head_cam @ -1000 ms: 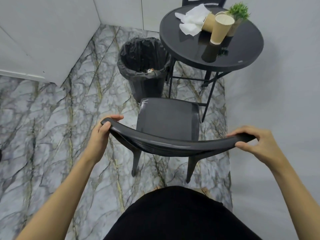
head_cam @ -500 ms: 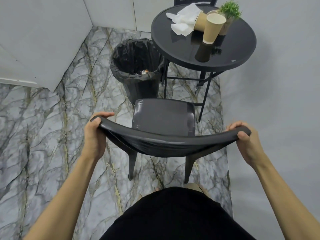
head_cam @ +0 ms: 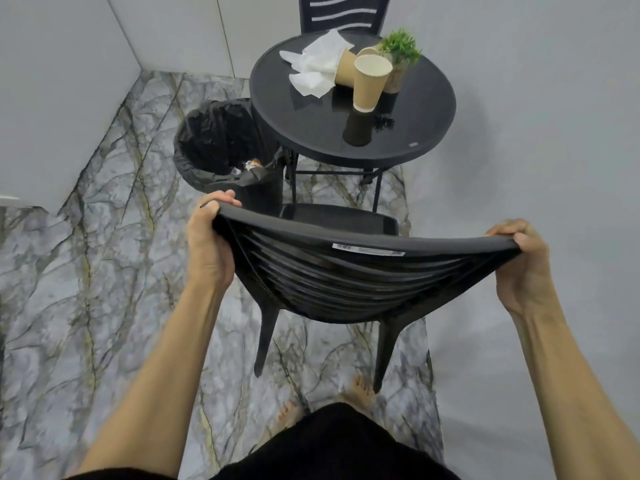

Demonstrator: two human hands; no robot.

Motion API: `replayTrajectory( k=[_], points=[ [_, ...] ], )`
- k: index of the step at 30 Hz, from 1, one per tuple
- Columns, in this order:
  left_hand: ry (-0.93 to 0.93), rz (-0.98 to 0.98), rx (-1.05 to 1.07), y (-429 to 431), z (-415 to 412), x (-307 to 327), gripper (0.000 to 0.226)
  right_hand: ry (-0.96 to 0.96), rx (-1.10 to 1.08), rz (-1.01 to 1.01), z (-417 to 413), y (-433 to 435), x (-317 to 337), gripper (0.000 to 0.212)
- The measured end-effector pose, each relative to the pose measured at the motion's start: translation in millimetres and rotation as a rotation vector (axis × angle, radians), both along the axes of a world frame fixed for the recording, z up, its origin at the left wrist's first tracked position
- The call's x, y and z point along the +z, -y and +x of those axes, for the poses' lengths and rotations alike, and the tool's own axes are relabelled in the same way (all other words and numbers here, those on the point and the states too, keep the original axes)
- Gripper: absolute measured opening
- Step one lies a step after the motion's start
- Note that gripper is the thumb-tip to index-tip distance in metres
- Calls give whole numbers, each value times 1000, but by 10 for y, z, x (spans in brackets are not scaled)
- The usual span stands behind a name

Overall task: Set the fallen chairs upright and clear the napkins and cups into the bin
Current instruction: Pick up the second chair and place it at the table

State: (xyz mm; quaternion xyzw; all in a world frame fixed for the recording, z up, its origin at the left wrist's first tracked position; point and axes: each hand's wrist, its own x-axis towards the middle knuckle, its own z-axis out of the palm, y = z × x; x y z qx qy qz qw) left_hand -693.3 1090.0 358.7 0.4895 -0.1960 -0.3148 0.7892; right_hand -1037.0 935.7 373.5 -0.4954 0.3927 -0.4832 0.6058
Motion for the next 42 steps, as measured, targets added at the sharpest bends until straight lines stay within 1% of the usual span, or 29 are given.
replayTrajectory(
  k=[2,4,6,7,9,10,12,13,15,16,18,20,22,23,26,27,29,32,34,36,38,42],
  points=[
    [-34,33,-64,88,-74,-41,20,14,-24,1,-106,79,1,31],
    [-60,82,-192,116,-175,-103,20,15,-59,30,-215,157,-45,28],
    [-32,127,-308,99,-338,-187,18,9,-103,53,-357,215,-107,28],
    [-7,139,-333,81,-405,-228,16,-6,-115,53,-416,227,-132,29],
    [-3,134,-309,15,-485,-270,15,-51,-93,51,-497,196,-186,31],
    [4,134,-292,-21,-503,-282,18,-66,-75,48,-543,159,-219,31],
    [6,146,-305,-123,-530,-329,11,-96,-48,44,-625,67,-294,30],
    [5,154,-321,-198,-556,-377,15,-111,-28,47,-672,12,-334,29],
    [15,170,-322,-351,-632,-468,32,-128,6,48,-767,-106,-401,29],
    [25,174,-315,-410,-674,-486,37,-133,12,46,-806,-158,-420,29],
    [27,180,-320,-465,-710,-503,37,-157,14,48,-848,-224,-410,30],
    [25,187,-327,-460,-698,-477,35,-247,20,37,-862,-256,-358,33],
    [87,195,-336,-469,-659,-445,32,-427,27,-20,-856,-276,-257,38],
    [142,213,-354,-496,-631,-421,29,-526,49,-46,-845,-293,-183,37],
    [326,293,-433,-586,-510,-318,22,-815,191,-66,-754,-330,85,19],
    [362,318,-449,-602,-448,-274,20,-885,244,-66,-685,-332,184,14],
    [419,348,-438,-615,-306,-184,24,-924,326,-93,-442,-328,374,12],
    [519,407,-412,-631,-77,-49,26,-883,472,-196,168,-315,544,20],
    [554,442,-398,-657,71,25,28,-849,593,-239,666,-319,552,24],
    [587,493,-371,-710,234,89,33,-811,711,-250,1170,-347,487,32],
    [667,580,-350,-781,434,122,39,-781,812,-242,1636,-403,393,43],
    [775,766,-304,-918,799,131,48,-852,973,-261,2364,-525,172,64]
  ],
)
